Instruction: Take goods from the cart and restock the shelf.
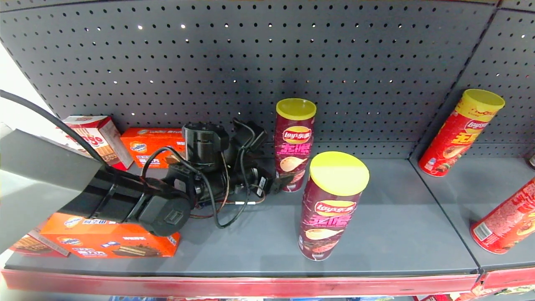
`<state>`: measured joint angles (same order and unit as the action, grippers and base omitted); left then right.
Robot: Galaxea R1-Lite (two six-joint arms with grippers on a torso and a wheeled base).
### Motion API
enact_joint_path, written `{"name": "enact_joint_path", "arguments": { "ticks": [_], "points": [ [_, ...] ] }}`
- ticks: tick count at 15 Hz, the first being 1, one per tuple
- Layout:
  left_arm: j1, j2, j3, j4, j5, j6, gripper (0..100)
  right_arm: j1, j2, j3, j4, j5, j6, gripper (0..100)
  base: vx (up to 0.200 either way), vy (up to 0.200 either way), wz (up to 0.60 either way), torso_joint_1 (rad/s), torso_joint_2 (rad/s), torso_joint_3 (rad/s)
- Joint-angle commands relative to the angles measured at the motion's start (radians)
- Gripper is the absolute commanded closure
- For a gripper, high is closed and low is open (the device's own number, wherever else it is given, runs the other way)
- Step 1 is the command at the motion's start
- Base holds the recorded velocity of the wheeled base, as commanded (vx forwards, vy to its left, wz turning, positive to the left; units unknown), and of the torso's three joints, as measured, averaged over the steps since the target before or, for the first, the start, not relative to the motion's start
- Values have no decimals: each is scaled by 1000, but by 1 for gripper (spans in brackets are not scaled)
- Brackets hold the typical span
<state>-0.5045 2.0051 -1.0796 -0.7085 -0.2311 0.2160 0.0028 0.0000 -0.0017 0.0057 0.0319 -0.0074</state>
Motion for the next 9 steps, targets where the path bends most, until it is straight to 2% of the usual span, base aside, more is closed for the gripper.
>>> {"name": "enact_joint_path", "arguments": {
  "ticks": [1, 2, 3, 4, 7, 8, 9],
  "points": [
    [-2, -58, 43, 1, -1, 0, 0, 0, 0, 0, 0, 0, 0, 0, 0, 0, 0, 0, 0, 0],
    [3, -83, 79, 1, 4, 3, 0, 0, 0, 0, 0, 0, 0, 0, 0, 0, 0, 0, 0, 0],
    [0, -124, 122, 1, 39, 23, 0, 0, 0, 0, 0, 0, 0, 0, 0, 0, 0, 0, 0, 0],
    [-5, -149, 144, 1, 47, 31, 0, 0, 0, 0, 0, 0, 0, 0, 0, 0, 0, 0, 0, 0],
    [12, -230, 199, 6, 78, 40, 0, 0, 0, 0, 0, 0, 0, 0, 0, 0, 0, 0, 0, 0],
    [30, -239, 205, 41, 179, 68, 0, 0, 0, 0, 0, 0, 0, 0, 0, 0, 0, 0, 0, 0],
    [35, -238, 198, 64, 228, 83, 0, 0, 0, 0, 0, 0, 0, 0, 0, 0, 0, 0, 0, 0]
  ]
}}
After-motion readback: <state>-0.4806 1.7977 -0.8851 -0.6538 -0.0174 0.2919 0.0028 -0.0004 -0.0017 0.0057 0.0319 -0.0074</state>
